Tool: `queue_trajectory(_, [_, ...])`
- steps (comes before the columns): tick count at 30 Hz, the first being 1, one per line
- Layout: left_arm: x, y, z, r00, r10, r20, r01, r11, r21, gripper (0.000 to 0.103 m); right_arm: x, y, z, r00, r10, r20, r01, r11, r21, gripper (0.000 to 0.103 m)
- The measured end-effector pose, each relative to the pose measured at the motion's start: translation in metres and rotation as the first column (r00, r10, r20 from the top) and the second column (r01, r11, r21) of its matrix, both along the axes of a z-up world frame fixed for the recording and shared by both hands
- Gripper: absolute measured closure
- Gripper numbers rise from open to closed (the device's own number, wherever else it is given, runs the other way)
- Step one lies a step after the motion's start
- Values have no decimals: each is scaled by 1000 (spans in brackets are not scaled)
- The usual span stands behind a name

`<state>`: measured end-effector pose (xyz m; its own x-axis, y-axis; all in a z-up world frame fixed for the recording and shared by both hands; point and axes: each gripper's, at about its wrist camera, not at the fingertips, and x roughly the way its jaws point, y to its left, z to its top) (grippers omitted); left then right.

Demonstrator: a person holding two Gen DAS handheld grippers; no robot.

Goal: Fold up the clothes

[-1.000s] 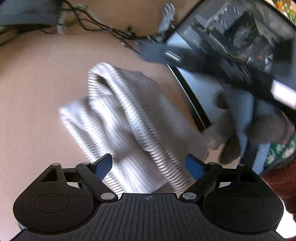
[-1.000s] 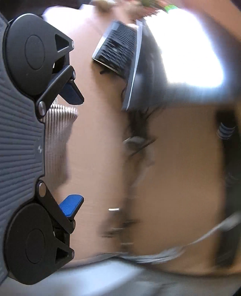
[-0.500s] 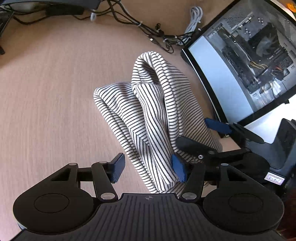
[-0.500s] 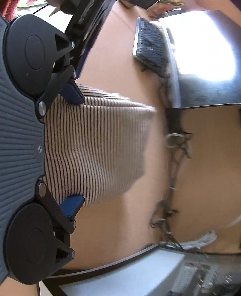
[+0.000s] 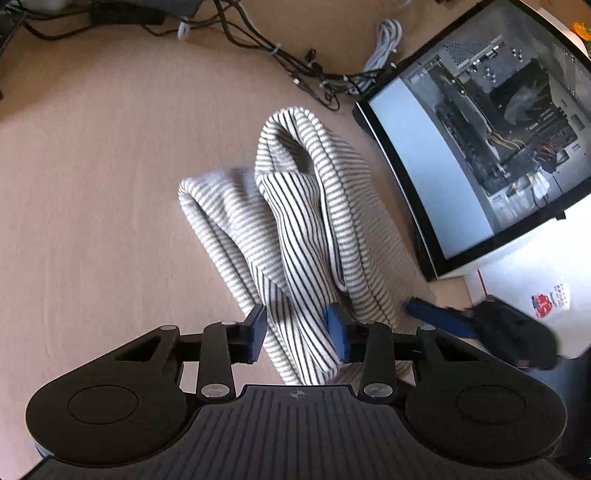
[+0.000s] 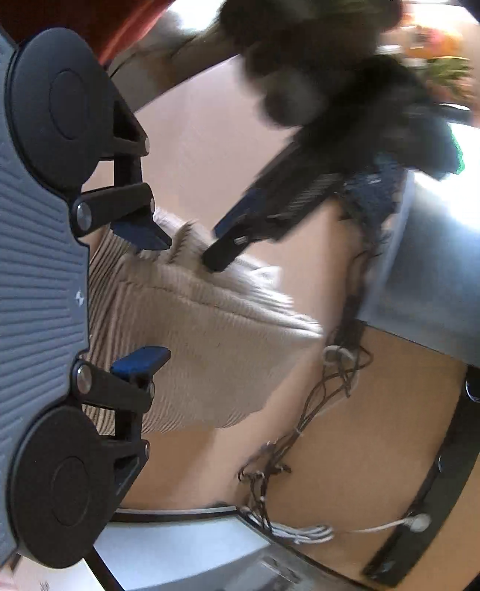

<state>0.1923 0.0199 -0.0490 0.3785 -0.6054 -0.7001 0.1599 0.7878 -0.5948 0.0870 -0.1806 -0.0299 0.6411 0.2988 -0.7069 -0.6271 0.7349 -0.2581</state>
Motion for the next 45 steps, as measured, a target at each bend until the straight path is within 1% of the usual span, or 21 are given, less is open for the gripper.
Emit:
queue_trajectory(1, [0,0,-1,1000,-9,-3,9,1000,-3,63,-2,4,-7,1000,4,19,-3,999,-40,51])
queue_trajectory(3, [1,0,-2,1000,-25,-9,25,1000,-11,63,-4,3,-4,999,-6,41,8,998,-65,82])
queue_trajectory(4, [1,0,-4,999,-31,-12,30,999,-17,63,-4,1,-1,999,-18,44,20,998,-63,89])
queue_trajectory(7, [4,0,-10,999,-48,-25,47,998,-34,63,13,-29,47,987,-148,-58,157,965,209,91])
queue_trajectory(9, [5,-3,-15,998,-62,-30,61,997,-39,63,25,-45,78,973,-181,-145,225,891,394,92])
queue_trajectory(11, [7,-5,-18,997,-72,-24,71,996,-46,63,37,-52,89,957,-163,-242,269,812,518,92])
queue_trajectory(13, [7,-5,-20,997,-76,-20,75,996,-58,63,44,-49,79,936,-124,-331,300,775,557,92])
queue_trajectory(18, [0,5,-21,997,-75,-8,74,994,-76,61,50,-37,34,874,-97,-477,374,760,532,92])
queue_trajectory(19, [-1,10,-22,997,-70,-11,69,994,-85,59,50,-38,29,868,-98,-487,380,762,524,92])
queue_trajectory(21, [-2,19,-23,998,-53,-27,50,994,-101,57,46,-28,23,897,-113,-427,322,829,457,91])
queue_trajectory(24, [-6,35,-19,999,-22,-28,19,996,-82,52,24,5,11,970,-80,-229,137,960,244,89])
queue_trajectory(26, [-6,43,-18,999,9,-34,-11,997,-72,52,6,26,5,995,-28,-95,39,992,119,81])
queue_trajectory(29, [-4,55,-18,997,58,-46,-60,996,-60,52,-7,43,0,1000,13,1,-13,999,33,76])
queue_trajectory(34, [0,68,-19,991,114,-73,-120,990,-74,52,-12,47,-6,999,15,45,-15,1000,9,66])
queue_trajectory(35, [0,69,-20,990,116,-77,-122,989,-78,52,-12,47,-5,999,10,41,-11,1000,18,60])
queue_trajectory(36, [0,68,-19,991,112,-78,-118,990,-79,52,-11,48,-4,1000,5,27,-6,999,39,41])
queue_trajectory(38, [-3,65,-19,992,95,-77,-101,992,-78,52,-10,55,-3,1000,12,1,-12,998,70,22])
queue_trajectory(40, [-6,64,-17,994,83,-69,-88,993,-78,54,-15,64,-7,1000,14,27,-15,999,43,24])
queue_trajectory(42, [-9,63,-15,995,72,-63,-77,994,-81,54,-14,66,-11,998,-9,57,8,1000,22,45])
queue_trajectory(44, [-9,62,-13,996,60,-61,-66,994,-89,54,-4,57,-8,998,-57,40,54,997,57,55])
queue_trajectory(45, [-8,61,-13,997,53,-61,-58,994,-93,54,1,51,-6,997,-78,31,75,994,73,66])
